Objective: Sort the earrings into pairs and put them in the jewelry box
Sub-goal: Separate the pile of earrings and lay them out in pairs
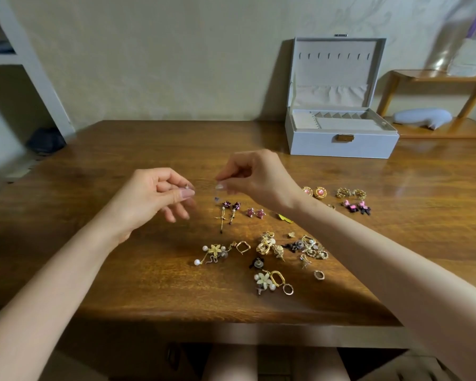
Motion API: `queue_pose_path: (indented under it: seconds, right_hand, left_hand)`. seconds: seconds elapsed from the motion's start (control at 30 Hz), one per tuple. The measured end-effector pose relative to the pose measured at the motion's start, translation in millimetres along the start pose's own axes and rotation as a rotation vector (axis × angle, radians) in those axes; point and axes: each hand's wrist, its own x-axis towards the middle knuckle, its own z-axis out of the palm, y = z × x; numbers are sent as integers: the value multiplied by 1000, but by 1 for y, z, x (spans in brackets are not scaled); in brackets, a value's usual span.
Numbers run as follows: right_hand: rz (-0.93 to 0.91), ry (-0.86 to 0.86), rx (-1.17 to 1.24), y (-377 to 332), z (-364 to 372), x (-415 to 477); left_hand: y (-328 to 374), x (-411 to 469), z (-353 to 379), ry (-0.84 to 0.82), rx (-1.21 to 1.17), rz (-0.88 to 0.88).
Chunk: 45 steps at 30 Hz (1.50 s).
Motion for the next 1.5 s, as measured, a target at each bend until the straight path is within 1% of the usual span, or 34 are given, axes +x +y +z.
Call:
queue_pose_path:
  seconds: [0.07, 0.17, 0.3, 0.47, 0.57, 0.67, 0.73, 0.83, 0.9, 1.0, 1.13, 1.37, 1.5]
  right_hand:
    - [-35, -41, -82, -1, 6, -1]
    - [-79, -100, -130, -2, 12, -1]
    - [-101, -135, -134, -3, 15, -1]
    - [-79, -160, -96, -7, 15, -1]
    - [-53, -207, -25, -11, 14, -1]
    - [-7, -267, 54, -12, 14, -1]
    - [12, -286, 61, -11, 15, 0]
    - [38, -277, 7, -1, 20, 4]
    - [47, -268, -59, 6, 24, 8]
    - [49, -248, -149, 14, 30, 12]
    - [57, -218, -229, 21, 35, 18]
    - [91, -196, -285, 26, 38, 26]
    - [78, -175, -313, 27, 39, 26]
  left_hand:
    - [-3, -1, -1, 17, 106, 15]
    - [-4, -2, -1, 16, 212, 44]
    - [-6, -4, 1, 49, 167, 34]
    - [-10, -5, 2, 67, 103, 10]
    - [-7, -7, 1, 32, 113, 41]
    - [-6, -8, -1, -24, 107, 4]
    - [-7, -9, -3, -77, 99, -32]
    - [-13, -6, -2, -119, 122, -69]
    - [-20, -1, 3, -99, 140, -75]
    - [-32, 9, 14, -62, 236, -73]
    - [-41, 22, 20, 0, 324, -36]
    - [-42, 34, 22, 42, 389, 11]
    - [-44, 36, 22, 40, 405, -3]
